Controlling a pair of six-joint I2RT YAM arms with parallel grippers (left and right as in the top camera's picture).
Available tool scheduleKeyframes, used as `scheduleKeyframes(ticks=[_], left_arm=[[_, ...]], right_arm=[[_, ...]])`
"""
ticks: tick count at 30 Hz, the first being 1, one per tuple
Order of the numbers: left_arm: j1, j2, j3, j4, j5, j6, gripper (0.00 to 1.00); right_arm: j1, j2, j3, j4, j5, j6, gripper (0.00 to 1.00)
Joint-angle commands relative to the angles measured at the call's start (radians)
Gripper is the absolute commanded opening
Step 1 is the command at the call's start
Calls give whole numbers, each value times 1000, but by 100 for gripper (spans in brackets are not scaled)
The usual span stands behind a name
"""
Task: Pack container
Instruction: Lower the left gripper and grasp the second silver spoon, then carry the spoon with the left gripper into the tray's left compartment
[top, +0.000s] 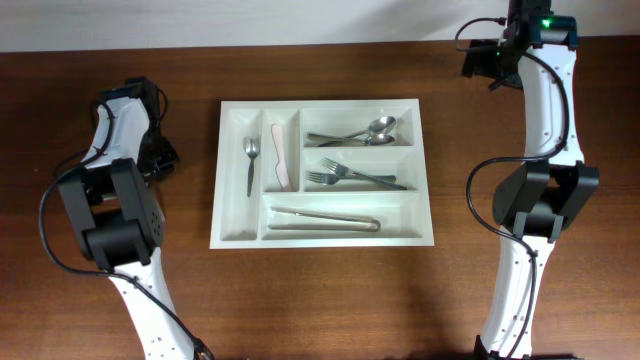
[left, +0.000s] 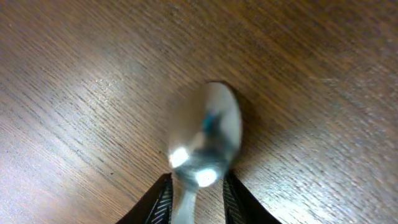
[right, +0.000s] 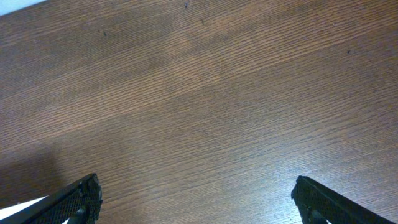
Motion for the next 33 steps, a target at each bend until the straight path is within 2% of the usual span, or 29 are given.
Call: scheduleKeyframes(ticks=[1,7,9,11,23,30,33], left_arm=[[7,-9,-74,23,-6,-2,27],[7,-9,-185,88,11,-2,26],[7,-9,-203,102,11,-2,16],[7,-9,-211,113,11,-2,2],[7,-11,-203,150,32,4,2],[5,-53,-77,104,89,63,2],[-1,-97,-3,101,117,152,2]], right_arm=[[0,2,-4,3,9,0,99],[-1,2,-4,3,9,0,99],[-1,2,-4,3,9,0,99],[-1,2,-4,3,9,0,99],[-1,2,-4,3,9,0,99],[-1,2,-4,3,9,0,99],[-1,2,-4,3,9,0,99]])
